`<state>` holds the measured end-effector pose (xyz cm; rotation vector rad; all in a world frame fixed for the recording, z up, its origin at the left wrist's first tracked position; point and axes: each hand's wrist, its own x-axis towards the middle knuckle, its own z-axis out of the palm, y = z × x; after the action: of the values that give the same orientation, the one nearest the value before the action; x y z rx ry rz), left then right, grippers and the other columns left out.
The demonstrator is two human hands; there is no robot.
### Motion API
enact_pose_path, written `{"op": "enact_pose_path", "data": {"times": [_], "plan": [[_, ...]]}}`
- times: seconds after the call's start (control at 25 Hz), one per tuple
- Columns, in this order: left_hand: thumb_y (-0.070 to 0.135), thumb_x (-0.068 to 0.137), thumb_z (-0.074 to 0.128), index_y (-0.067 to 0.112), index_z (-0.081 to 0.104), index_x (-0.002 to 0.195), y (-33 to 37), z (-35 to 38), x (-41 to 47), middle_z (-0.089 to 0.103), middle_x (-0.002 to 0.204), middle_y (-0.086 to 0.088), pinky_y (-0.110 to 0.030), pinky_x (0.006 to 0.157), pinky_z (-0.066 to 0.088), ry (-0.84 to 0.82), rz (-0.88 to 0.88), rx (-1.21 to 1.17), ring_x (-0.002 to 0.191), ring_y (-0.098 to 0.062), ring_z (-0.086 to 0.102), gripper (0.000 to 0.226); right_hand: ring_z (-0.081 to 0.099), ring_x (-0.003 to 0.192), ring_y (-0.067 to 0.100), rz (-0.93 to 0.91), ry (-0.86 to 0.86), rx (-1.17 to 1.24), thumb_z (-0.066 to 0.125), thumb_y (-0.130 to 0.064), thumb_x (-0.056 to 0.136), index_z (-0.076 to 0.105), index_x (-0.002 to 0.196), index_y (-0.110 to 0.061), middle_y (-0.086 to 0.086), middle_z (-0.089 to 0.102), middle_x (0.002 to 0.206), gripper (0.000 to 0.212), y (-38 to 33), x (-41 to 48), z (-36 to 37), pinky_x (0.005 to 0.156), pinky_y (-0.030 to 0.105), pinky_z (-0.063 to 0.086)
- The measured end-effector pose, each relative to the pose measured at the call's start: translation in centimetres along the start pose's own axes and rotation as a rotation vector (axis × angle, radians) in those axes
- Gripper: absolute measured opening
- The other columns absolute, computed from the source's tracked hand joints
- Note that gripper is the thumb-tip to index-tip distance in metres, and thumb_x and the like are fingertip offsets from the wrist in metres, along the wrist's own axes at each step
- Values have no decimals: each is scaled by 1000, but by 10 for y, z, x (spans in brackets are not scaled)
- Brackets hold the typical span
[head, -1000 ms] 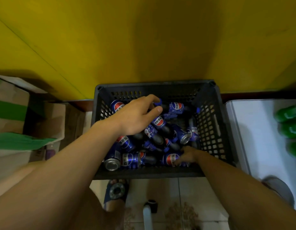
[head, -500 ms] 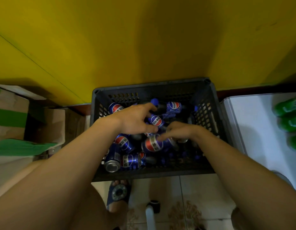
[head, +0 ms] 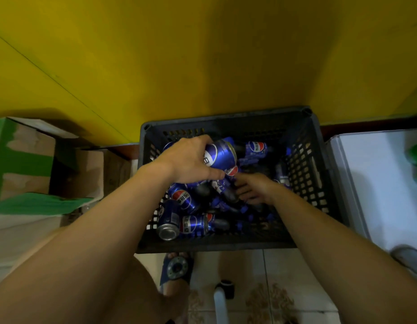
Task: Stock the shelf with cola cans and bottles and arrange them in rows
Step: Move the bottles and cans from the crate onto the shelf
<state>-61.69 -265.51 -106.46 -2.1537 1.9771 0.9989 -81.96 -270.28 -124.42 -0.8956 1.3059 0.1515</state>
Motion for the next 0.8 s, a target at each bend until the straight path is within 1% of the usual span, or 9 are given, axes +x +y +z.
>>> {"op": "enact_pose_path", "data": {"times": [0.04,0.12,0.24,0.32,0.44,0.52,0.56,0.68,0.8], "plan": [[60,74,80,22,50,132,-2,-3,1,64,106,2,-35,73,49,16,-9,-24,91,-21,63,75,67,93,28,52,101,-143,68,-49,86,62,127,-6,14,69,113,59,16,11,3,85,42,55],[59,76,79,22,48,134,-3,-8,2,65,108,0,-41,80,55,51,-28,-55,93,-22,65,76,64,104,32,136,122,-198,74,-34,83,52,135,-1,16,64,124,66,35,21,14,90,45,55],[56,80,78,20,43,138,2,-12,3,62,109,0,-39,78,54,84,-30,-56,93,-22,63,76,51,123,34,188,49,-4,76,-40,85,33,149,-9,13,45,147,84,34,17,43,92,44,48],[56,81,77,20,42,139,3,-14,4,60,107,2,-35,73,50,92,-29,-72,91,-22,62,77,50,126,34,192,100,86,78,-51,80,26,153,-13,11,42,150,98,35,25,54,97,45,50],[56,80,78,21,45,133,-2,-14,3,61,105,1,-34,71,50,84,-16,-80,88,-21,63,72,64,95,27,151,149,-47,69,-72,75,39,148,-14,11,61,125,98,39,26,56,66,31,51],[56,79,78,21,45,133,-9,-14,2,62,106,0,-41,77,55,70,-19,-48,90,-23,63,72,56,61,19,111,106,-88,63,-74,79,58,125,-16,9,63,86,74,36,21,51,53,25,43],[55,79,79,21,45,134,-12,-15,2,62,108,-1,-43,80,56,67,-28,-35,92,-25,63,73,50,54,16,89,70,-75,62,-71,84,61,115,-18,6,58,74,62,31,17,49,51,25,41],[58,81,76,17,40,143,-17,-24,2,61,118,-4,-42,82,53,106,-62,-30,100,-27,61,83,41,48,14,4,61,-49,60,-52,95,59,117,-14,5,50,69,43,7,0,40,47,23,35],[58,82,75,14,42,140,-4,-37,-1,59,107,-3,-35,72,42,225,-73,-50,90,-25,56,80,50,55,17,-173,161,-208,58,-39,100,61,119,-9,4,55,72,36,-21,-34,22,45,23,40]]}}
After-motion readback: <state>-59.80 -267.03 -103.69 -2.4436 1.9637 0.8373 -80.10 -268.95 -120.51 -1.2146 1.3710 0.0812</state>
